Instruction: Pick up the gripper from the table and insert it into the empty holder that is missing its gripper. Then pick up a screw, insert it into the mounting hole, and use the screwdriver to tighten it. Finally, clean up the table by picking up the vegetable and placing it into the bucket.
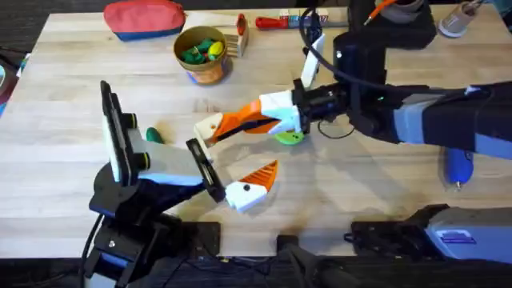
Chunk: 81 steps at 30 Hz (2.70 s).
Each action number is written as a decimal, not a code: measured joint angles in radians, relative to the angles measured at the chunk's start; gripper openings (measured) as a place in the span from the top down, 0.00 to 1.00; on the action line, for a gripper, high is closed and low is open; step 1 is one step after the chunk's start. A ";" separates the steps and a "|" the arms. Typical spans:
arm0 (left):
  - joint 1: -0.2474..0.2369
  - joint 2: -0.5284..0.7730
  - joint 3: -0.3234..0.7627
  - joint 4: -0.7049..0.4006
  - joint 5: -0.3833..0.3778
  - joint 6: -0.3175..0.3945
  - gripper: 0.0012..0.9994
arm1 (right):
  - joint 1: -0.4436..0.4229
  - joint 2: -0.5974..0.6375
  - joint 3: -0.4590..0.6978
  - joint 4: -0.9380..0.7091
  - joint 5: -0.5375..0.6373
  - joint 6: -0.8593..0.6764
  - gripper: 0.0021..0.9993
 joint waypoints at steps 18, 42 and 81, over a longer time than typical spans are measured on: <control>0.013 0.002 0.000 0.001 -0.072 -0.040 0.01 | 0.112 0.000 0.014 0.032 0.253 -0.016 0.80; -0.003 0.002 0.000 -0.001 0.004 -0.014 0.01 | -0.030 0.000 0.015 0.009 0.189 -0.260 0.01; -0.003 0.002 0.000 -0.001 0.008 -0.014 0.01 | 0.114 0.049 0.308 -0.890 0.959 -1.146 0.73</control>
